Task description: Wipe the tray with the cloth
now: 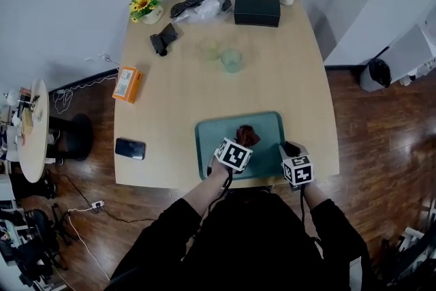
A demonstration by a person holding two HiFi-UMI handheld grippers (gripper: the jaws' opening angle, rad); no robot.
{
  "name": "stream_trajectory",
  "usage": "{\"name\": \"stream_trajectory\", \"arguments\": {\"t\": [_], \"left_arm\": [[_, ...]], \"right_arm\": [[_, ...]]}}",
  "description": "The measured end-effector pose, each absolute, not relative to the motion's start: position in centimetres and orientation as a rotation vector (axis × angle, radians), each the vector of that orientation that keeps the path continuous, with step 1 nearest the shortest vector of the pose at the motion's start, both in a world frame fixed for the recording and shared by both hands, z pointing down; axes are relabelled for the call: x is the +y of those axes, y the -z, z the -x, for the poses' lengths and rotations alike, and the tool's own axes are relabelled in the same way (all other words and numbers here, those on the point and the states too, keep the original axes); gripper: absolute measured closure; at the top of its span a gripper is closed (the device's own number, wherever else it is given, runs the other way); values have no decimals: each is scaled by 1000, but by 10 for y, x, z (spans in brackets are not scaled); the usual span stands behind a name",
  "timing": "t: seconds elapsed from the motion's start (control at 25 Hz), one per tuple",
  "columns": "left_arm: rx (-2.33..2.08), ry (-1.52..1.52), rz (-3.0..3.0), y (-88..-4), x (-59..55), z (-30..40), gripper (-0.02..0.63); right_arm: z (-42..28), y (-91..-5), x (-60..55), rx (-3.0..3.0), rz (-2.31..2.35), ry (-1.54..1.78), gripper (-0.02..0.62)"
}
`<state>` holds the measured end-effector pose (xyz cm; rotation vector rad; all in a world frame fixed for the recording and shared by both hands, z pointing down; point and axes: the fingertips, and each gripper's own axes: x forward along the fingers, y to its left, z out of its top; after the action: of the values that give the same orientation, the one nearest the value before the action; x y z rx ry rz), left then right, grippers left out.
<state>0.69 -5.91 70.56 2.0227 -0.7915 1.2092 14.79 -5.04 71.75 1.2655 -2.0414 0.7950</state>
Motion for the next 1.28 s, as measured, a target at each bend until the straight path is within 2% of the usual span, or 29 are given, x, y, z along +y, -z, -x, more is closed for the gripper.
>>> {"name": "stream_trajectory", "arguments": {"t": [0.28,0.56,0.76,1.12,1.28], "left_arm": [[-589,-1275,-2213,-696,-59,-112,528],[-576,-1306,-2229,-694,-55,-116,527],[-619,-1287,-2164,-696,-40,-61,526],[-932,-1261,-1919,-715,-24,117,526],[-980,-1224,-1871,-714,-22,137,526]], "right_arm": [[-146,-717,-50,-2044,-1267,-791,518],[-150,-716,-51,-2046,-1262,-785,518],[-153,-717,-51,-2045,-1264,-788,518],[-155,-719,-50,-2038,-1267,-802,518],[-153,-718,-51,-2037,-1264,-804,518]]}}
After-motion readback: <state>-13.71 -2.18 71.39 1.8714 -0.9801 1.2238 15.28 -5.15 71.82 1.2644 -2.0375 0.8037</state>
